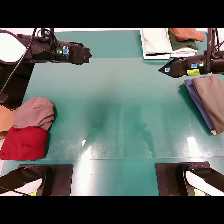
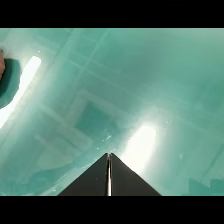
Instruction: Fold the shirts.
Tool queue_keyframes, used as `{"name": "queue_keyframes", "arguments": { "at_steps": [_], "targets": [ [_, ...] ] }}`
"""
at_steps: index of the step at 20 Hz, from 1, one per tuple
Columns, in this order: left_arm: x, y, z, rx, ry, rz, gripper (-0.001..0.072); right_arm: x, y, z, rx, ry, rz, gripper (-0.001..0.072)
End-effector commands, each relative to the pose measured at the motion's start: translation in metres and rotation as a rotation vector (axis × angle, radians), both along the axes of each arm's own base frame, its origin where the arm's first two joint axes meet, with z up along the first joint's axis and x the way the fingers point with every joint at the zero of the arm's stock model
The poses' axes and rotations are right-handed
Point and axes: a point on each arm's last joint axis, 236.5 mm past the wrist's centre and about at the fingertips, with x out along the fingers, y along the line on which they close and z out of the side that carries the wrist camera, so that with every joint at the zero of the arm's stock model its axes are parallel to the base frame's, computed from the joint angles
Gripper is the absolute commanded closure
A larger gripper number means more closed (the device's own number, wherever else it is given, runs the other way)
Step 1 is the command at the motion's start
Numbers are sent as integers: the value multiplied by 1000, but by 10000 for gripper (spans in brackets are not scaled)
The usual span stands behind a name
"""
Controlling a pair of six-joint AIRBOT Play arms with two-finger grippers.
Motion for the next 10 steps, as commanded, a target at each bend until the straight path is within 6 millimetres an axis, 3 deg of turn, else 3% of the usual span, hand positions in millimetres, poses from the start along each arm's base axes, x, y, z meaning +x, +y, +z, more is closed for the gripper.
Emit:
{"name": "queue_keyframes", "arguments": {
  "at_steps": [1, 2, 4, 6, 7, 9, 10],
  "targets": [
    [7, 30, 0, 106, -43, 47, 685, 0, 0, 0, 1, -1, 0, 695],
    [7, 62, -6, 194, -23, 107, 685, 0, 0, 0, 0, 2, 2, 695],
    [5, 145, -25, 353, 64, 286, 685, -2, 0, -1, -2, 7, 5, 695],
    [-10, 225, -57, 503, 217, 433, 684, -2, 0, -1, -1, 6, 5, 695],
    [-19, 257, -79, 549, 306, 492, 629, -1, 0, -1, -1, 4, 3, 695],
    [-30, 297, -125, 556, 428, 579, -13, 1, 0, 0, 1, -3, -3, 695],
    [-35, 313, -150, 553, 476, 613, 33, 1, 0, 0, 1, -2, -2, 695]
  ]
}}
